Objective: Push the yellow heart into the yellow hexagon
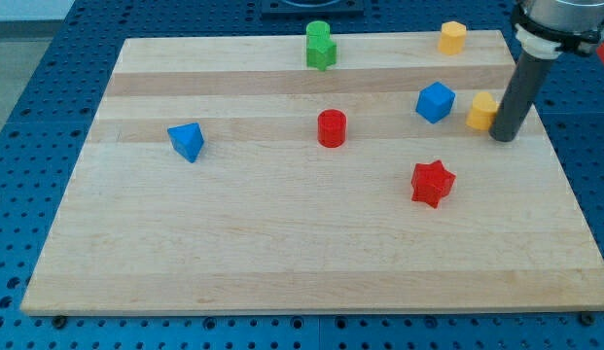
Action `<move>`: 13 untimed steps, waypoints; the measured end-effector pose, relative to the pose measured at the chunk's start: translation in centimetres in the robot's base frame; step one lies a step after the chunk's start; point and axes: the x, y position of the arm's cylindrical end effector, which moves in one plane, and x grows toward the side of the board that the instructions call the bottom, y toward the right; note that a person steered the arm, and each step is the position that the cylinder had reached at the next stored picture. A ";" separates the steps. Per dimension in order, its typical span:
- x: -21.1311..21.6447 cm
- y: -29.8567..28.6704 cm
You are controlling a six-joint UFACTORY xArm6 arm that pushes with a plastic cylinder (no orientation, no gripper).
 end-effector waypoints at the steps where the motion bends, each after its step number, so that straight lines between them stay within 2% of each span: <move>1: 0.0 -0.1; 5: -3.4 -0.7; 7: -3.7 -0.7; 11: -5.1 -5.8; 13: -8.4 -5.7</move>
